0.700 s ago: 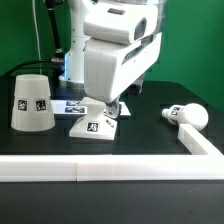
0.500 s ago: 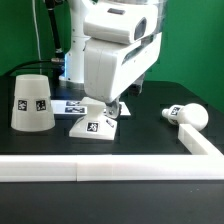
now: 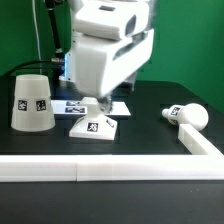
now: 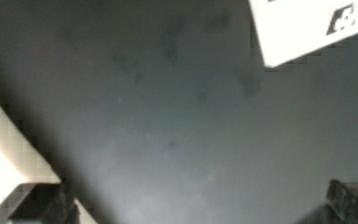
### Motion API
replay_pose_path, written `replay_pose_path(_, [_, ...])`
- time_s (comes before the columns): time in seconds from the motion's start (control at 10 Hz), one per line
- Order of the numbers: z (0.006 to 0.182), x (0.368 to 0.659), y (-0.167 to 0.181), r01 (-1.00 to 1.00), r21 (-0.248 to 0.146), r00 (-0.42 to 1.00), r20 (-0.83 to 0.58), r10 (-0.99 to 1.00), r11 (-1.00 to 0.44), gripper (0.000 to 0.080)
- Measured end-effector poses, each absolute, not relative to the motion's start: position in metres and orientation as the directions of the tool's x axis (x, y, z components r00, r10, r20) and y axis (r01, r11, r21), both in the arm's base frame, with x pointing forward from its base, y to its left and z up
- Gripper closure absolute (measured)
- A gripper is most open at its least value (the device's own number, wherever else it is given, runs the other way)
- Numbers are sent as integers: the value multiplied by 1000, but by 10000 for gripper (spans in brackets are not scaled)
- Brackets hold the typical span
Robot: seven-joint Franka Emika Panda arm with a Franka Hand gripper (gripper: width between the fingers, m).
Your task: Assemble lamp
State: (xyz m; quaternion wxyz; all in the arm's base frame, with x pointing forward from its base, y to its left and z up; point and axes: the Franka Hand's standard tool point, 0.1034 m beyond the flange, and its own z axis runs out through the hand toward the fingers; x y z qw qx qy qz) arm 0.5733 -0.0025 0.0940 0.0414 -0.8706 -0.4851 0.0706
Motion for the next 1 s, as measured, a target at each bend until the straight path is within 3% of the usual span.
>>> replay_pose_path(0.2, [99, 548, -20, 821, -91, 560, -62, 826, -563, 100])
replay_pose_path(0.7, [96, 548, -17, 622, -71, 775, -88, 626, -780, 100])
replay_pose_path(1.0, [96, 533, -20, 360, -25, 929, -83, 360, -933, 100])
